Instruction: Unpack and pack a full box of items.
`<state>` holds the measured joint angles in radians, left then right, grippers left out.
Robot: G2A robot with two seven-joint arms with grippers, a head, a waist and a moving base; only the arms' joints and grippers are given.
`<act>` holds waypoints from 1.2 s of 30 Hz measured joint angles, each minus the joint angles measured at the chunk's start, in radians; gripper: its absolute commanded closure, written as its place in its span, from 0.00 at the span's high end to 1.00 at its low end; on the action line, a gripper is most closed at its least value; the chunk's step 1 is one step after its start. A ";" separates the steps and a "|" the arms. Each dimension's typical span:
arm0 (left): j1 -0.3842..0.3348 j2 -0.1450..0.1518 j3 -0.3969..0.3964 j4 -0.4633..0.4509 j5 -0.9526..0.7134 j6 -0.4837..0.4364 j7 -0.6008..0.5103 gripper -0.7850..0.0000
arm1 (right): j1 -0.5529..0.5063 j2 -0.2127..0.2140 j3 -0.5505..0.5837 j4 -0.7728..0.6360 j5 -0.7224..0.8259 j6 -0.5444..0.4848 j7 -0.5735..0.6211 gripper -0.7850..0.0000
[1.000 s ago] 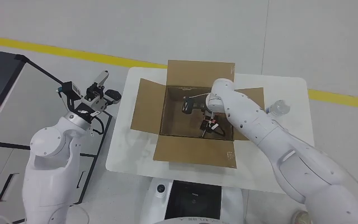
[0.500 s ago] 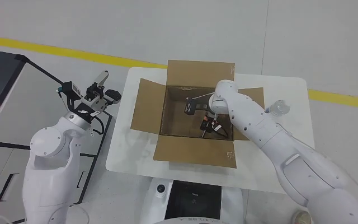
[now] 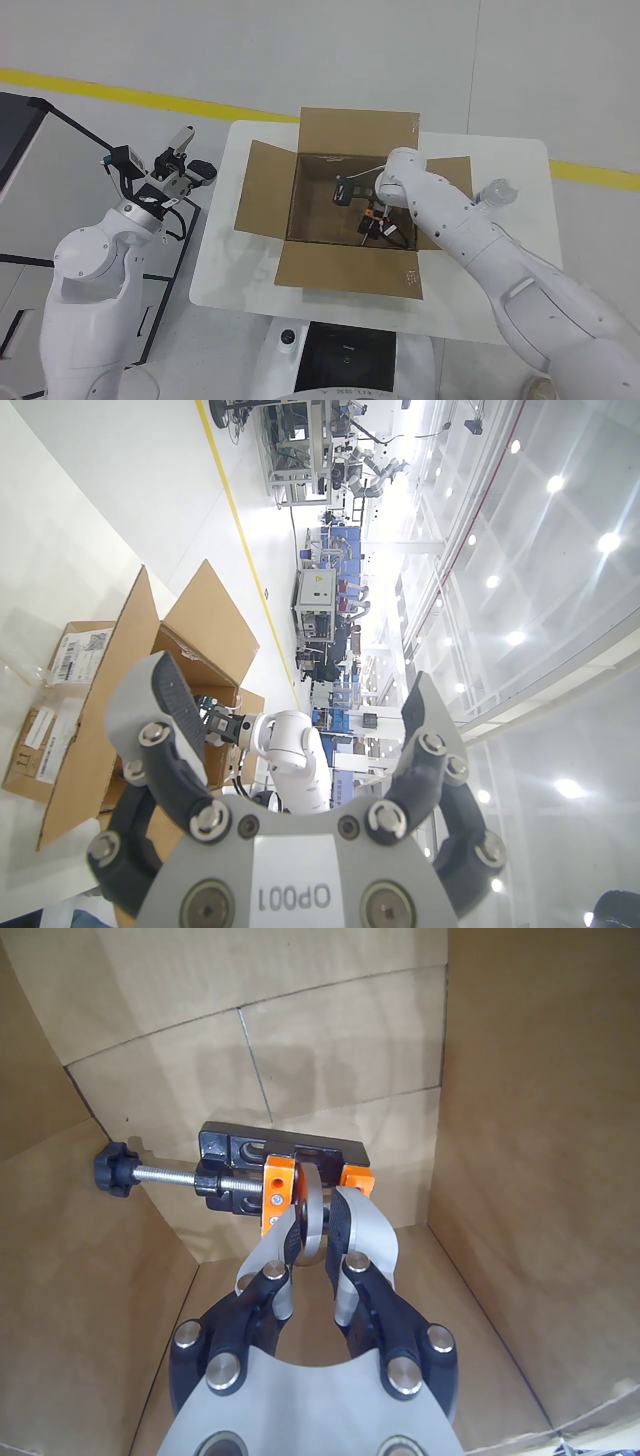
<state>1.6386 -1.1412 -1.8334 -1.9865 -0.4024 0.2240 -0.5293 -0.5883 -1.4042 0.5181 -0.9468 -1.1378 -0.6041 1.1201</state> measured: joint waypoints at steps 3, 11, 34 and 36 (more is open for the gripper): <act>0.000 0.000 0.000 0.000 0.000 0.000 0.000 1.00 | -0.005 0.004 0.009 -0.018 -0.007 0.001 -0.007 0.00; 0.000 0.000 0.000 0.000 0.000 0.000 0.000 1.00 | -0.044 0.046 0.088 -0.148 0.002 -0.004 0.023 0.00; 0.000 0.000 0.000 0.000 0.000 0.000 0.000 1.00 | -0.381 0.218 0.160 -0.970 -0.485 0.205 0.301 0.00; 0.000 0.000 0.000 0.000 0.000 0.000 0.000 1.00 | -0.414 0.232 0.143 -1.025 -0.554 0.230 0.326 0.00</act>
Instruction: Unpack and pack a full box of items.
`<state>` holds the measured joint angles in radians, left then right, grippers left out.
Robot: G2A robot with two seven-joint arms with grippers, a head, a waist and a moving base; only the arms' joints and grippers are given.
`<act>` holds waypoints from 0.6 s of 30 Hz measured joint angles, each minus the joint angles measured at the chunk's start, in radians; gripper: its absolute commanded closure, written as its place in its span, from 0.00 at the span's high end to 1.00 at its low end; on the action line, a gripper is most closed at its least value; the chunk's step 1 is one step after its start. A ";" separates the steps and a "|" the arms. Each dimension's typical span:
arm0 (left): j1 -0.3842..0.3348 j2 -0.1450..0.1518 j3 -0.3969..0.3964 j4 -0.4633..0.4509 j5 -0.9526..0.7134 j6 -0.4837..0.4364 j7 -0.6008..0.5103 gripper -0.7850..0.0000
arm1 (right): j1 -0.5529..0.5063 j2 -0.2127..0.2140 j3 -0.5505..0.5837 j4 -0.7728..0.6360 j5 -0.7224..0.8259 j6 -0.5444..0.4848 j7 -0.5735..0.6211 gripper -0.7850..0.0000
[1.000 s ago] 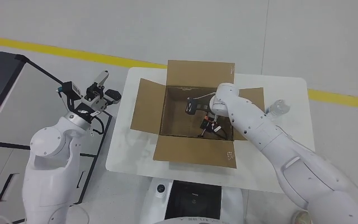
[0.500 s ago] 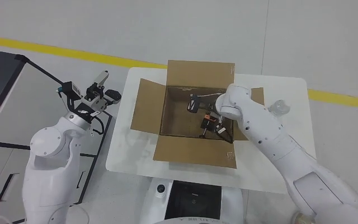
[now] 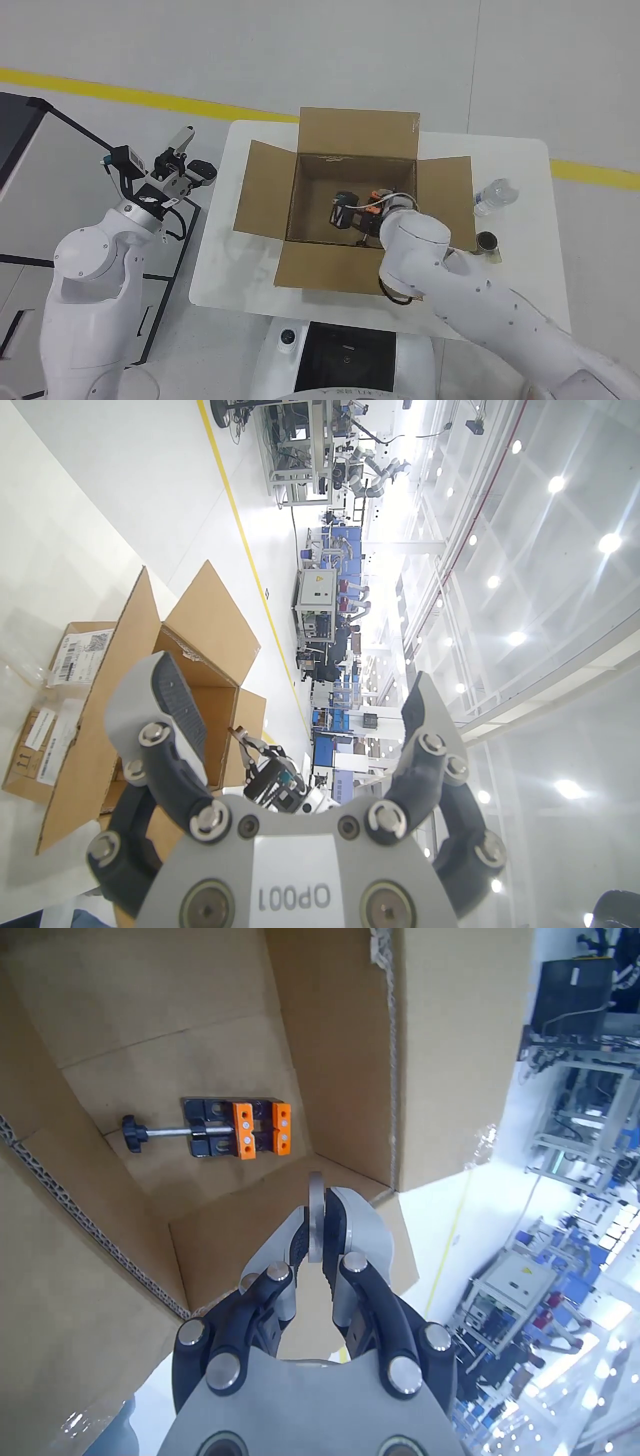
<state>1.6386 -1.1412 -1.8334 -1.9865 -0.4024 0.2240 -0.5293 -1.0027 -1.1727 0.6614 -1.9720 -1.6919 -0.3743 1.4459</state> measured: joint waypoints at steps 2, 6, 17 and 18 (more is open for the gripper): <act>0.000 0.000 0.000 0.000 0.000 0.000 0.000 1.00 | -0.031 0.012 -0.010 -0.043 -0.057 0.021 0.021 0.00; 0.000 0.000 0.000 0.000 0.000 0.000 0.000 1.00 | -0.081 0.041 0.010 -0.104 -0.142 0.029 0.029 0.00; 0.000 0.000 0.000 0.000 0.000 0.000 0.000 1.00 | -0.106 0.050 0.055 -0.138 -0.092 0.021 0.021 0.00; 0.000 0.000 0.000 0.000 0.000 0.000 0.000 1.00 | -0.106 0.050 0.055 -0.138 -0.091 0.021 0.021 0.00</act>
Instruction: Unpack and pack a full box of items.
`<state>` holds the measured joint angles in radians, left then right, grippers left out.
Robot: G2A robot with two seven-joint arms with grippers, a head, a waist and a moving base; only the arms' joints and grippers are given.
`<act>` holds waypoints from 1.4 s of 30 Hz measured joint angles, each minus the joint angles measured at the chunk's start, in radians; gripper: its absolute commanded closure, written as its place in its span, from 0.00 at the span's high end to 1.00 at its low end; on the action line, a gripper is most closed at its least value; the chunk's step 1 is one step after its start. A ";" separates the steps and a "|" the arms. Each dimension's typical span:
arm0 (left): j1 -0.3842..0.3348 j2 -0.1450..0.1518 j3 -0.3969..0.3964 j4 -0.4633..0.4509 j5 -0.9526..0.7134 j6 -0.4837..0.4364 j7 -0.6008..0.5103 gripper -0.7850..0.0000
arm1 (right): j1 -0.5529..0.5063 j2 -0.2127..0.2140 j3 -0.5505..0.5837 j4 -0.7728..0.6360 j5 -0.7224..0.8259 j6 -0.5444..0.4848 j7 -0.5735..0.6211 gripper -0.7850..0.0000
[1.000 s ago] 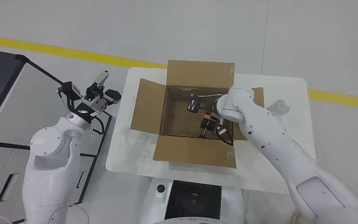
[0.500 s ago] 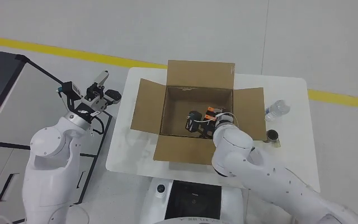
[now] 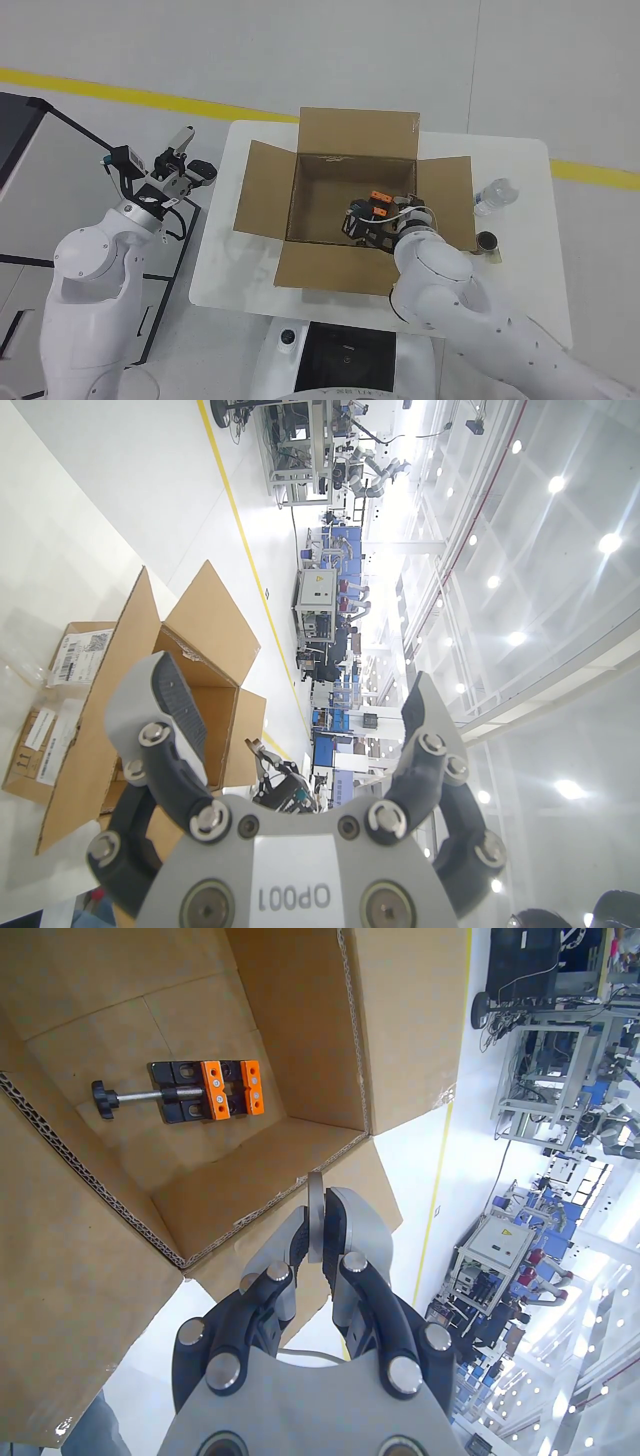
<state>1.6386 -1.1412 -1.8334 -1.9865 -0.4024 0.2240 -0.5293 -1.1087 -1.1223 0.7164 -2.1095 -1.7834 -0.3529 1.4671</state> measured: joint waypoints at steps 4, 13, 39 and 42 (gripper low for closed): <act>0.000 0.000 0.000 0.000 0.000 0.000 0.000 1.00 | -0.005 -0.001 -0.005 0.012 -0.017 -0.012 -0.039 0.00; 0.000 0.000 0.000 0.000 0.000 0.000 0.000 1.00 | -0.039 0.009 0.028 -0.081 -0.202 -0.102 -0.165 0.00; 0.000 0.000 0.000 0.000 0.000 0.000 0.000 1.00 | -0.713 0.124 0.715 -0.240 -0.462 -0.156 -0.631 0.00; 0.000 0.000 0.000 0.000 0.000 0.000 0.000 1.00 | -0.781 0.125 0.741 -0.240 -0.484 -0.129 -0.668 0.00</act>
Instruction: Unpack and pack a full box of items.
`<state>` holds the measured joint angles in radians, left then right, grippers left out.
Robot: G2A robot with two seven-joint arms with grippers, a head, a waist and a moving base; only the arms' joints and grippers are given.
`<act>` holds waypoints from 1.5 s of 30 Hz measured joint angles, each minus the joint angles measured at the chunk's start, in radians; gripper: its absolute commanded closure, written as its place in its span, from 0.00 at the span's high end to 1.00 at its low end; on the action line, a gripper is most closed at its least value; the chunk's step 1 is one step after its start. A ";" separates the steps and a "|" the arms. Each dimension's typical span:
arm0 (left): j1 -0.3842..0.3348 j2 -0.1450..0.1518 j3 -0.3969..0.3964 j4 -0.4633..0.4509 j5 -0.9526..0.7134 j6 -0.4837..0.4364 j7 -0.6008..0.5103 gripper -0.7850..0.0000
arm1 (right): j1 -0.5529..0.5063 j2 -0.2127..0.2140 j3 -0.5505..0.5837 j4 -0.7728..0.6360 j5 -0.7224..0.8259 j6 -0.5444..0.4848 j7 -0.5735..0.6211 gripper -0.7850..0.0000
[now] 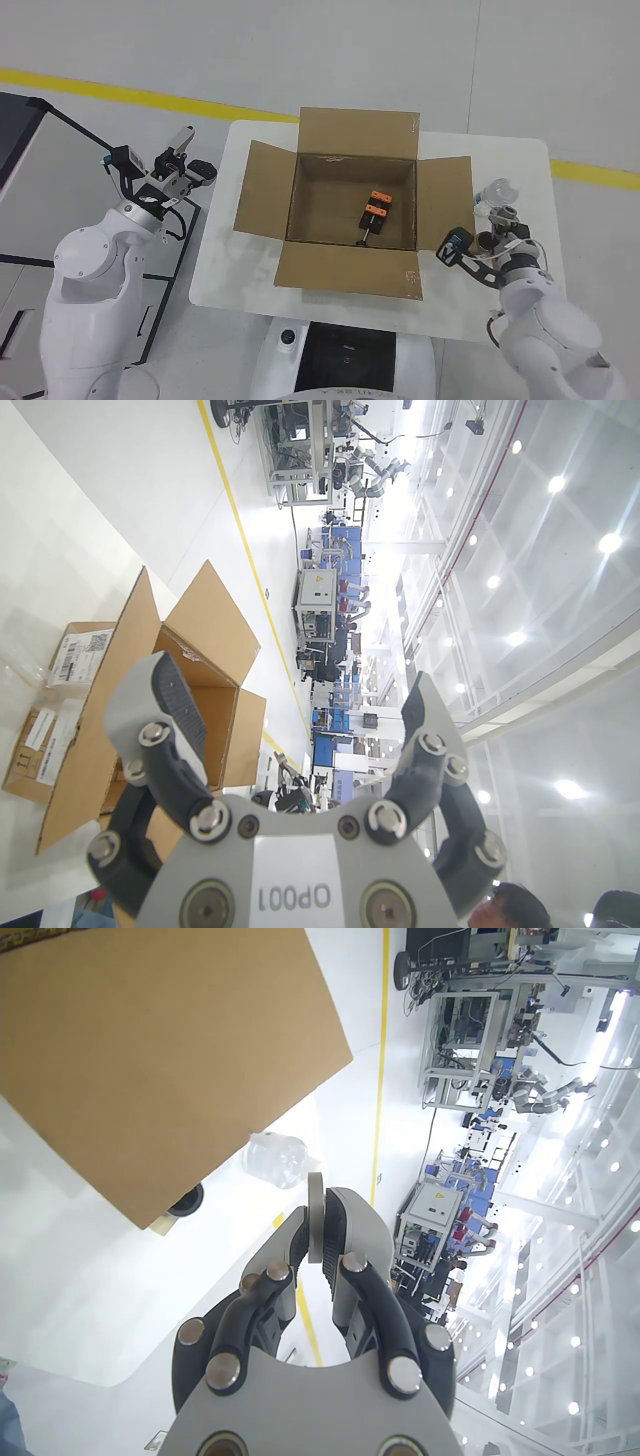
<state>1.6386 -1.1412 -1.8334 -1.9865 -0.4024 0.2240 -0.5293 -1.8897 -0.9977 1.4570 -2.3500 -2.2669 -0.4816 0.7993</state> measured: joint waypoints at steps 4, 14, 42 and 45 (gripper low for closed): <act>0.000 0.000 0.000 0.000 0.000 0.000 0.000 1.00 | -0.081 -0.002 0.015 0.000 -0.019 0.037 -0.029 0.00; 0.000 0.000 0.000 0.000 0.000 0.000 0.000 1.00 | -0.236 -0.009 0.050 0.000 -0.047 0.084 -0.065 0.00; 0.000 0.000 0.000 0.000 0.000 0.000 0.000 1.00 | -0.206 -0.017 0.034 0.175 -0.076 0.024 -0.195 0.00; 0.000 0.000 0.000 0.000 0.000 0.000 0.000 1.00 | -0.191 -0.017 0.008 0.210 -0.118 0.011 -0.245 0.00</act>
<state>1.6386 -1.1412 -1.8334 -1.9865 -0.4024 0.2240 -0.5293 -2.0802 -1.0144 1.4646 -2.1397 -2.3848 -0.4704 0.5546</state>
